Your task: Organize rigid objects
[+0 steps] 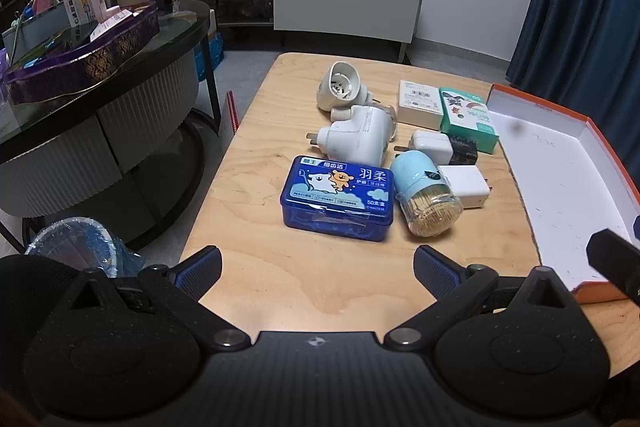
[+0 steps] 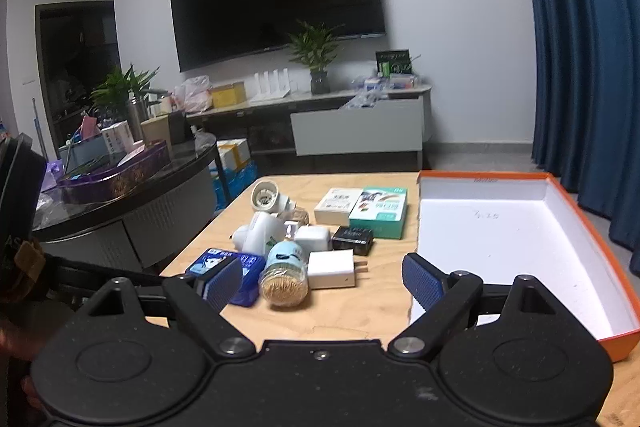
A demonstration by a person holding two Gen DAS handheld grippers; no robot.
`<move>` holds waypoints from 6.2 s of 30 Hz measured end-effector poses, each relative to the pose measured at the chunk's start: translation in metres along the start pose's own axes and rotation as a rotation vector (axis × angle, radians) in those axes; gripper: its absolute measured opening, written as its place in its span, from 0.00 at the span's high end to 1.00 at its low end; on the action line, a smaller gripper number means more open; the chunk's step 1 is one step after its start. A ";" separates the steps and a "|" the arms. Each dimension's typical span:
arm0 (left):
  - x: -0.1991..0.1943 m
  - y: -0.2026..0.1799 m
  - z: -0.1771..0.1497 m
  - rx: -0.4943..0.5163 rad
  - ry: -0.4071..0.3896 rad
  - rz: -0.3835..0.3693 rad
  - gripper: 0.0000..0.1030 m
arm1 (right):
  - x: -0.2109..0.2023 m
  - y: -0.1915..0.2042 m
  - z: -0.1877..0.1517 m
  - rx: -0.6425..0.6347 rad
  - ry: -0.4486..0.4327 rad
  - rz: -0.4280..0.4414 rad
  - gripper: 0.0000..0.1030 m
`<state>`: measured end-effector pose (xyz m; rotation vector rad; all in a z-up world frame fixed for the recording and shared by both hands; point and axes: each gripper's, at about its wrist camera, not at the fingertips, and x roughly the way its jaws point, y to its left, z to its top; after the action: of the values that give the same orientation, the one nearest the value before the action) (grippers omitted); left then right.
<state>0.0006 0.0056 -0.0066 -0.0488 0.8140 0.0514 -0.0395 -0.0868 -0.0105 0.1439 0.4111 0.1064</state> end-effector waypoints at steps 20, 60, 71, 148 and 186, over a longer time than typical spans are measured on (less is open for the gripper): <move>0.045 0.013 0.020 -0.019 0.059 0.006 0.00 | 0.077 0.007 0.011 -0.030 0.123 0.048 0.01; 0.090 0.018 0.029 -0.023 0.028 -0.095 0.09 | 0.125 0.011 0.009 -0.029 0.247 0.067 0.02; 0.061 0.056 0.026 -0.114 -0.049 -0.004 0.09 | 0.177 0.040 0.001 -0.087 0.355 0.054 0.30; 0.034 -0.097 0.081 0.097 -0.127 -0.252 0.09 | 0.075 -0.147 0.062 0.120 0.067 -0.163 0.43; 0.074 -0.167 0.095 0.207 -0.093 -0.324 0.09 | 0.098 -0.220 0.082 0.128 0.040 -0.198 0.43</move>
<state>0.1307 -0.1532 0.0084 0.0178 0.7062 -0.3340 0.0995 -0.3005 -0.0099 0.2267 0.4705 -0.1124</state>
